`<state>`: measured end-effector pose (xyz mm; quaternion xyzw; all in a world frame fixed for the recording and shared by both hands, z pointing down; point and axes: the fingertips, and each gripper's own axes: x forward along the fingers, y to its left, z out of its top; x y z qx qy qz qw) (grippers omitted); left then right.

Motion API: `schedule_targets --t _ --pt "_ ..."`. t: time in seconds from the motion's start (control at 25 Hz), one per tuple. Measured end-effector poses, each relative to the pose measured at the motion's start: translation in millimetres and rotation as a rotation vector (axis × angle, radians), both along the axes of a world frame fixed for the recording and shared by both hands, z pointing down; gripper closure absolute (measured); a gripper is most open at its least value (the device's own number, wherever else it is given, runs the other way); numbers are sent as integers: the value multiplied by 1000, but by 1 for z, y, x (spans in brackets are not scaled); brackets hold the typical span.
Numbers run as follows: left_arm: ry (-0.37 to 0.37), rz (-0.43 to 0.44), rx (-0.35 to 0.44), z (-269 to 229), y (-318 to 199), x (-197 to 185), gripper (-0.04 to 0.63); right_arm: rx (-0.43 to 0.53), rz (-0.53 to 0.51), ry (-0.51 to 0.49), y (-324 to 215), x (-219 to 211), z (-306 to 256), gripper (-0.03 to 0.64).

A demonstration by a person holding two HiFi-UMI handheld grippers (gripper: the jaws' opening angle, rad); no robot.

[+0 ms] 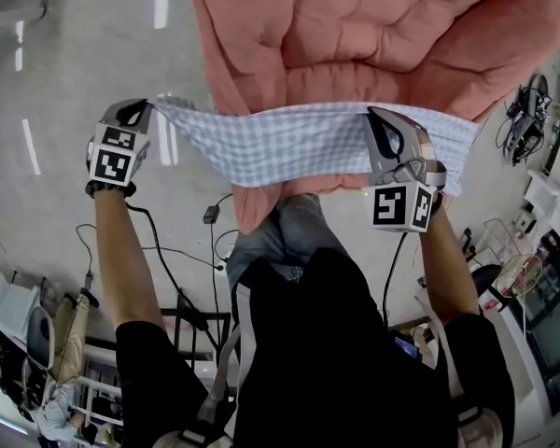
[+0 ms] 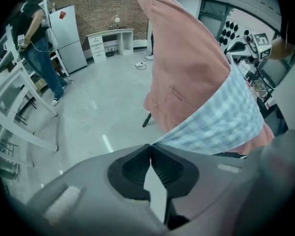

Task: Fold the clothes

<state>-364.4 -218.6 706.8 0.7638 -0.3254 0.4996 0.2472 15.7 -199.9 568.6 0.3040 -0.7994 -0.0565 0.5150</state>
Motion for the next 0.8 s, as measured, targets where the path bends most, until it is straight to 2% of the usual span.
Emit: schedule_targets --t 0.16,0.2,0.24,0.28,0.44,0.64,0.8 --pt "-15 -39 12 17 9 6 531 -14 2 16 5 11 15 606" --pt "-21 -48 22 18 10 4 518 -29 -2 19 6 12 21 579" --pt "-24 -56 30 17 11 3 474 -52 -5 18 8 12 27 522" --pt "-23 -64 36 15 12 4 442 -76 -4 14 10 13 31 501" --pt "16 -85 50 2 20 10 440 -114 9 12 20 10 33 491" --pt "85 -119 82 -24 37 13 442 -74 10 12 30 -5 20 489" --pt "97 -70 133 -62 49 36 445 -43 38 2 45 3 -3 486"
